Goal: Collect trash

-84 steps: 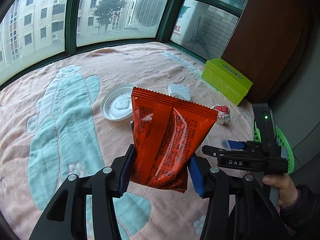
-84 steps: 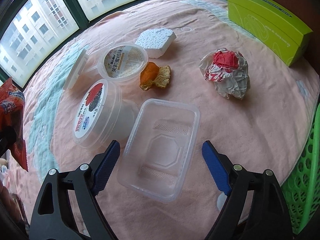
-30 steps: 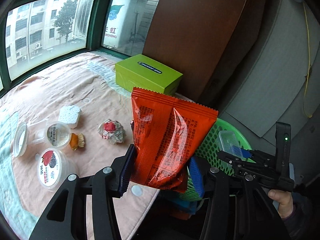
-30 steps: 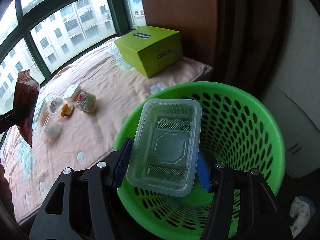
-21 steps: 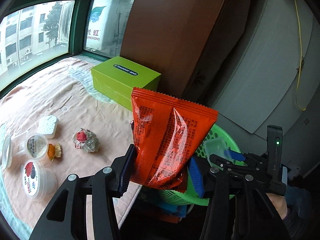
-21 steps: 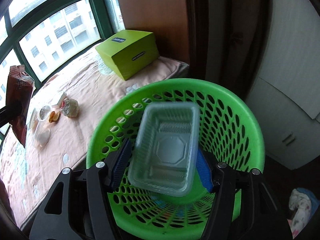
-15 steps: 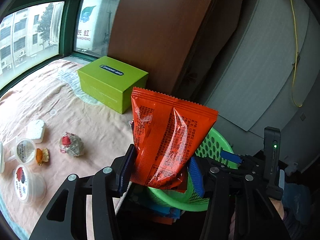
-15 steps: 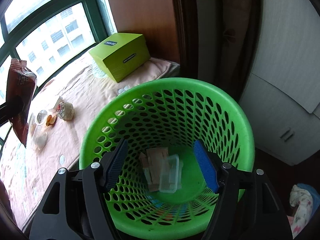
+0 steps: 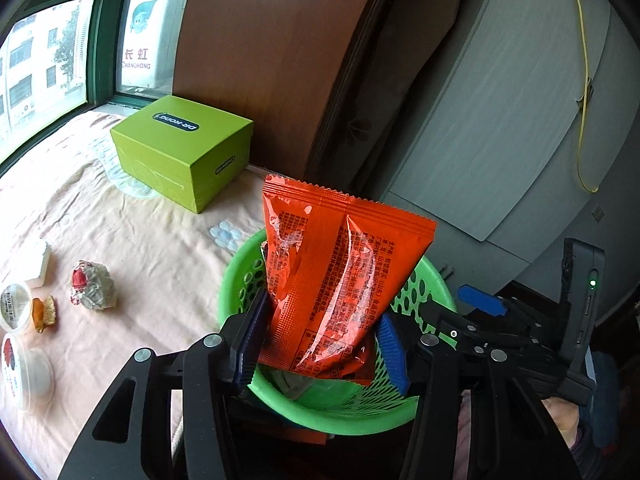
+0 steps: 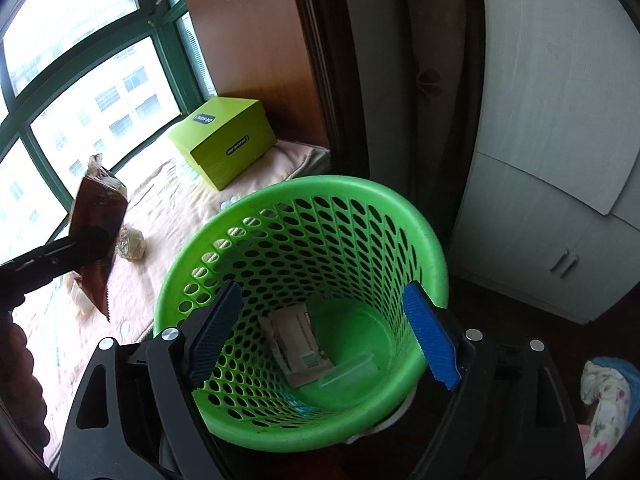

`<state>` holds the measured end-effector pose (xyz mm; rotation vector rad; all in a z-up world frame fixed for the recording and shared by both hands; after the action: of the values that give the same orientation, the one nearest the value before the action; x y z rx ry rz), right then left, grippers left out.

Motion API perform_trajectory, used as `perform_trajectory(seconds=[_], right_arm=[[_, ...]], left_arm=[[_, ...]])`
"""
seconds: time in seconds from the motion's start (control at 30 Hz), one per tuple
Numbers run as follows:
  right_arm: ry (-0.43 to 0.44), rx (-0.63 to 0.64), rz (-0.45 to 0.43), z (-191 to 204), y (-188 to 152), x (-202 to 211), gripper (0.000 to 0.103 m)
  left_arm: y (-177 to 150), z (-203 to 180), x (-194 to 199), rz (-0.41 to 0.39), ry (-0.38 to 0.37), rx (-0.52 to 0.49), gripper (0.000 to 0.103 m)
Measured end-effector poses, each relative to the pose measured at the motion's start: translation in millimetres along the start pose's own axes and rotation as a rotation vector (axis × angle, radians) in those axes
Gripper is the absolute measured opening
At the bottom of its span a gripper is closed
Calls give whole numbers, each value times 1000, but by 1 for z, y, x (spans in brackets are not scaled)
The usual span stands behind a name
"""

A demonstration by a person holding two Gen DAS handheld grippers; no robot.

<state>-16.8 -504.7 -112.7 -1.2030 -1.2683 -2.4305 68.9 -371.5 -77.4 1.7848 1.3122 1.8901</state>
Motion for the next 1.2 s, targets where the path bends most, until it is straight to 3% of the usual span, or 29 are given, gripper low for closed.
perform_trajectory(seconds=[0.23,0.3,0.6,1.2], right_arm=[[5,-27,-12,-9,0,7,83],[7,-30,-15,-9,0,8,84],[32,-18,-12,4,-3,10,85],[132,82,13,82,-13,2,92]], left_arm=[[3,-6,-9,7,-7,-8,60],[3,-6,-8,5,-1,-7,70],[-3,10,8,-14,103,-19,91],[-43,105,71,-24,351,103,96]])
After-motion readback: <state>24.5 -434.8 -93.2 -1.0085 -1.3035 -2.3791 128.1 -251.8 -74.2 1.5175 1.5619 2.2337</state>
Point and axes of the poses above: each gripper's, at about its wrist camera, not at the fingertips, and x roughly against the way its jaws point, z to its left, y to its top, the point moved 9 cm from there along -x, roughly the way its jaws point, and after that the axes turned 14 degrees about -x, right-handed, at the moved point
